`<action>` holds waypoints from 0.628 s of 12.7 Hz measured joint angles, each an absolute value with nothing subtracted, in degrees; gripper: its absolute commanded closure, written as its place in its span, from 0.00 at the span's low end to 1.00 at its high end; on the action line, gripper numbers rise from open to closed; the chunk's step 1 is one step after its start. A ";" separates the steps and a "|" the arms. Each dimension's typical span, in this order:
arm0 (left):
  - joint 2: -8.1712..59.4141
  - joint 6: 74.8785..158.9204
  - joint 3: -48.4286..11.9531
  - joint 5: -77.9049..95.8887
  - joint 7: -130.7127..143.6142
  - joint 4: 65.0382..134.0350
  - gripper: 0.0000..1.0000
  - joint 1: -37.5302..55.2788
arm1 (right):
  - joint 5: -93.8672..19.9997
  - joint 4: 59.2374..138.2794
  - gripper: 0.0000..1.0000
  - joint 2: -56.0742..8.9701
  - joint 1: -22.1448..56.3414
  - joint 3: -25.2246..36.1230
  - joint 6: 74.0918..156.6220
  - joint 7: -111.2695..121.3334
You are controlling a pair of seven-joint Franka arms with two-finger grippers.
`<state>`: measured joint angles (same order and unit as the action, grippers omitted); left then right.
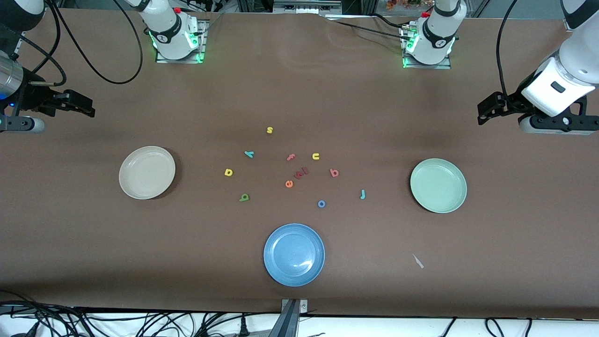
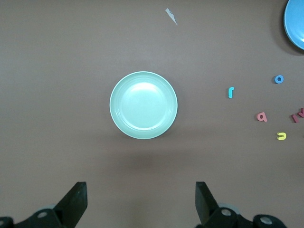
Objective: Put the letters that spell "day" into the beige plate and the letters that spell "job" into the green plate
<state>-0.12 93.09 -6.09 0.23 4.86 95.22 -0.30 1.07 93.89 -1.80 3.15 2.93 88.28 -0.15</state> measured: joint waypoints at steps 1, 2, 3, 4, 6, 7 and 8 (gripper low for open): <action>-0.12 93.00 -6.09 0.23 4.86 95.22 0.00 -0.30 | 1.07 93.89 0.00 -1.80 3.15 2.93 88.28 -0.15; -0.12 92.95 -6.09 0.23 4.86 95.22 0.00 -0.30 | 1.07 93.89 0.00 -1.80 3.15 2.93 88.28 -0.15; -0.12 92.84 -6.09 0.23 4.86 95.22 0.00 -0.30 | 1.07 93.89 0.00 -1.81 3.15 2.93 88.28 -0.15; -0.12 92.67 -6.09 0.23 4.86 95.22 0.00 -0.31 | 1.07 93.89 0.00 -1.81 3.15 2.93 88.28 -0.15; -0.12 92.52 -6.11 0.23 4.86 95.22 0.00 -0.32 | 1.07 93.89 0.00 -1.82 3.15 2.93 88.27 -0.15; -0.12 92.46 -6.12 0.23 4.86 95.22 0.00 -0.32 | 1.07 93.89 0.00 -1.82 3.15 2.93 88.26 -0.15; -0.12 92.43 -6.13 0.23 4.86 95.22 0.00 -0.33 | 1.07 93.89 0.00 -1.82 3.15 2.93 88.26 -0.15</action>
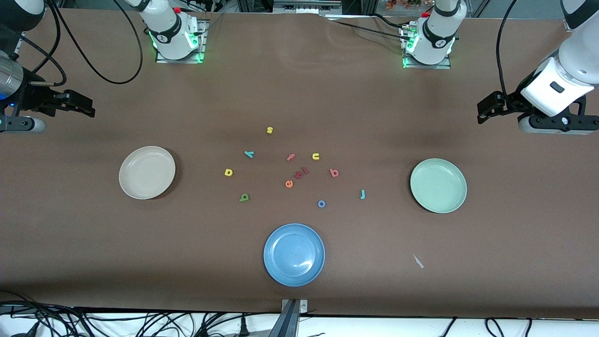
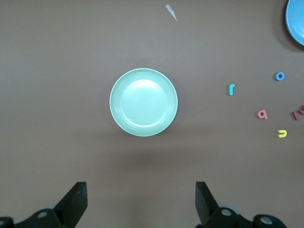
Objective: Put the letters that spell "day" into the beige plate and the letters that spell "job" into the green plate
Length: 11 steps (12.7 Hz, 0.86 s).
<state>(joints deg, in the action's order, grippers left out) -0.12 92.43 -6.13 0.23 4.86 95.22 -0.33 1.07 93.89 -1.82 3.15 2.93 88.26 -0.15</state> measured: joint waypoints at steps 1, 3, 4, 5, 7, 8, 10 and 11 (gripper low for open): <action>-0.12 92.41 -6.13 0.23 4.86 95.22 0.00 -0.33 | 1.07 93.89 0.00 -1.84 3.15 2.93 88.25 -0.15; -0.12 92.38 -6.13 0.23 4.86 95.22 0.00 -0.33 | 1.07 93.89 0.00 -1.96 3.15 2.93 88.22 -0.15; -0.12 92.37 -6.13 0.23 4.86 95.22 0.00 -0.33 | 1.07 93.89 0.00 -1.99 3.15 2.93 88.22 -0.15; -0.12 92.37 -6.13 0.23 4.86 95.22 0.00 -0.33 | 1.07 93.89 0.00 -1.99 3.15 2.93 88.22 -0.14; -0.12 92.36 -6.13 0.23 4.86 95.22 0.00 -0.33 | 1.07 93.89 0.00 -1.99 3.15 2.93 88.22 -0.10; -0.12 92.36 -6.13 0.23 4.86 95.22 0.00 -0.33 | 1.07 93.89 0.00 -2.00 3.17 2.91 88.17 -0.05; -0.12 92.36 -6.18 0.23 4.86 95.22 0.00 -0.30 | 1.06 93.90 0.00 -2.14 3.33 2.66 86.98 -0.05; -0.11 92.34 -6.25 0.23 4.82 95.22 0.00 -0.12 | 1.07 93.90 0.00 -2.33 3.40 2.47 86.54 -0.05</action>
